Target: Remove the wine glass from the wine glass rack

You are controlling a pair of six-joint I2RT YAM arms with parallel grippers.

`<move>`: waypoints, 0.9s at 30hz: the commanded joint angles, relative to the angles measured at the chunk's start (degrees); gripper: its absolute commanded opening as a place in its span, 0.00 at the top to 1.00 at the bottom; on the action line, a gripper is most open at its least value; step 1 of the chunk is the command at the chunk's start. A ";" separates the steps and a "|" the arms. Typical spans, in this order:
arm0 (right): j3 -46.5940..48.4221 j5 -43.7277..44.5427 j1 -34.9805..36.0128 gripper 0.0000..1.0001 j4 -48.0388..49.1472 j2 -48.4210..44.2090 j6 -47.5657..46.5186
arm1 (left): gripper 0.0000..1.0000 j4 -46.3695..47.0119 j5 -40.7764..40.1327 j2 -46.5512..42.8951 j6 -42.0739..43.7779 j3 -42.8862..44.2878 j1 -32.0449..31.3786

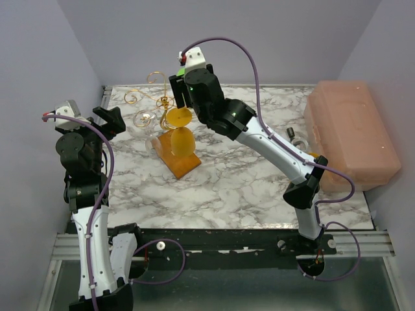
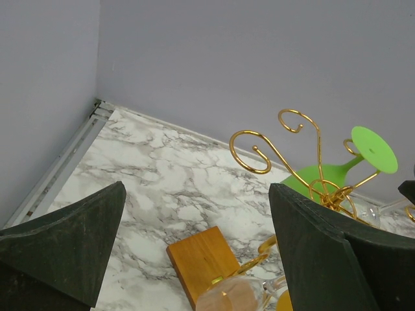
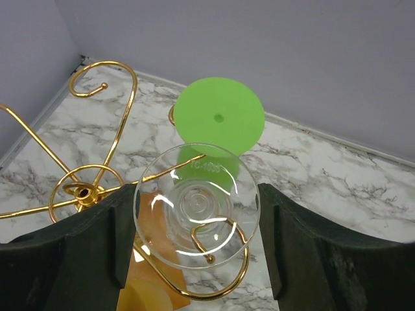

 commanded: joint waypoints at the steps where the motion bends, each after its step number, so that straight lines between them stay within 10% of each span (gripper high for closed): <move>1: 0.28 5.39 0.33 0.29 3.48 -0.25 -2.08 | 0.06 1.00 1.40 -0.25 -0.54 -0.57 0.28; 27: -19.00 12.16 0.35 0.28 4.61 -14.19 -0.28 | 0.08 1.75 4.44 0.43 -0.76 -0.40 0.12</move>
